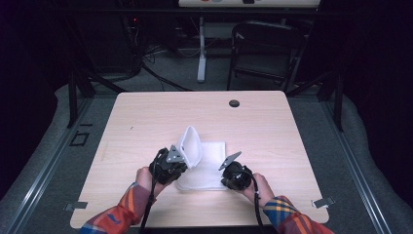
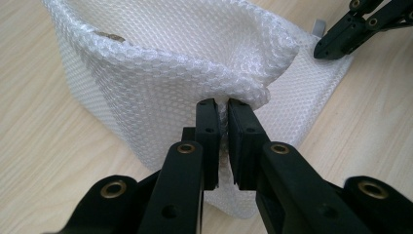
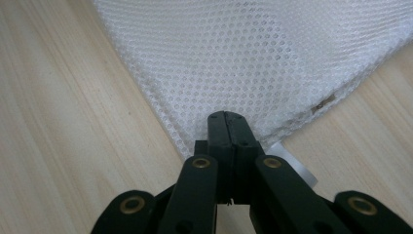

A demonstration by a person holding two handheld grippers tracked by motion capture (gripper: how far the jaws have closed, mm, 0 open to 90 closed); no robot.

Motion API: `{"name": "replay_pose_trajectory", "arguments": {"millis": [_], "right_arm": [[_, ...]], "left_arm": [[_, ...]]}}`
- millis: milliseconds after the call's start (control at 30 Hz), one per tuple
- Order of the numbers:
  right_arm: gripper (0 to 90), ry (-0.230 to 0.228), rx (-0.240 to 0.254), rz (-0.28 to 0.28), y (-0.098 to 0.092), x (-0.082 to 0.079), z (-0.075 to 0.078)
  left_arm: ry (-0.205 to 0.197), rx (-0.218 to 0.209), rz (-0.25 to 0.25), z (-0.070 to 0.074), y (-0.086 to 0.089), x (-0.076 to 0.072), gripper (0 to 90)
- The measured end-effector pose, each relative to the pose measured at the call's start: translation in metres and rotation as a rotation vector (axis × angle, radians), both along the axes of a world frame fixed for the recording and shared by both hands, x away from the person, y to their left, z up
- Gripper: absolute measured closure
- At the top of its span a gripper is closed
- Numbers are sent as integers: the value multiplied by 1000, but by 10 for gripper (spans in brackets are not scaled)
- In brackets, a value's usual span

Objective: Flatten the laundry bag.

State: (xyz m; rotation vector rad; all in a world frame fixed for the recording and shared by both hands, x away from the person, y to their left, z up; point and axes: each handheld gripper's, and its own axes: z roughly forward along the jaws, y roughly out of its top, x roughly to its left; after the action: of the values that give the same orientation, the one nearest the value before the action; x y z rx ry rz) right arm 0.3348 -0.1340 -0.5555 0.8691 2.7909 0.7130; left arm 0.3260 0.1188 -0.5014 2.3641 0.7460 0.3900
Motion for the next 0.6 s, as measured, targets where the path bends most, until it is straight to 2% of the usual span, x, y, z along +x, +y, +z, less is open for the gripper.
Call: {"name": "replay_pose_trajectory", "arguments": {"millis": [267,600], "right_arm": [[900,0,-3,0,0,0,0],[900,0,-3,0,0,0,0]], "left_arm": [[-16,6,20,1,9,-2,839],[3,12,43,-1,19,-4,847]]}}
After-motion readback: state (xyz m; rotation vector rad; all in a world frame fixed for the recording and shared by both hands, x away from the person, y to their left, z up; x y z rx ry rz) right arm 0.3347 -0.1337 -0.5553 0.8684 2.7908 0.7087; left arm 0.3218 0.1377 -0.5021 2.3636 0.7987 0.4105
